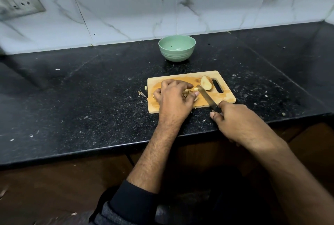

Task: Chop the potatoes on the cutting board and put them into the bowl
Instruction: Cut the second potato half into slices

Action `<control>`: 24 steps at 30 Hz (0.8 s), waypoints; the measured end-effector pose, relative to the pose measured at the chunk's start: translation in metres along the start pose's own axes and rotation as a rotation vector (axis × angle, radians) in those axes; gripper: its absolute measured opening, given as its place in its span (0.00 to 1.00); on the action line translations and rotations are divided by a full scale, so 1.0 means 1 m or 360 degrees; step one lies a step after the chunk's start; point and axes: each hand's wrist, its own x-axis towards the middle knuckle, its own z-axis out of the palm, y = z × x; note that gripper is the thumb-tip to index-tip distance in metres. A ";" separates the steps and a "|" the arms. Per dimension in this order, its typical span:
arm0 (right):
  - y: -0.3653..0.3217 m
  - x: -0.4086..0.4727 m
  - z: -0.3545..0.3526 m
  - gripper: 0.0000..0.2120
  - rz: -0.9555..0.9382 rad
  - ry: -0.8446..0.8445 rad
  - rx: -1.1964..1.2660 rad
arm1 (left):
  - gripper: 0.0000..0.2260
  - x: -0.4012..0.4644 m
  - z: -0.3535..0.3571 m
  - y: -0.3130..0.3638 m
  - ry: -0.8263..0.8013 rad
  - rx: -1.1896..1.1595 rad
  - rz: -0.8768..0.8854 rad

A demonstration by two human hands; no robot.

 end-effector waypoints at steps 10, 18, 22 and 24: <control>0.007 0.000 -0.005 0.12 -0.0123 0.0061 0.0151 | 0.18 0.001 0.002 0.000 -0.0023 0.0253 -0.0030; 0.012 0.002 0.002 0.14 -0.0134 0.0104 0.0213 | 0.14 0.001 0.003 0.001 0.0028 0.0187 0.0003; 0.018 0.002 0.005 0.15 -0.0128 0.0152 0.0240 | 0.14 -0.001 0.006 0.005 0.0033 0.0249 0.0158; 0.022 0.003 0.003 0.14 -0.0129 0.0220 0.0294 | 0.16 -0.001 0.007 0.007 0.0024 0.0319 0.0228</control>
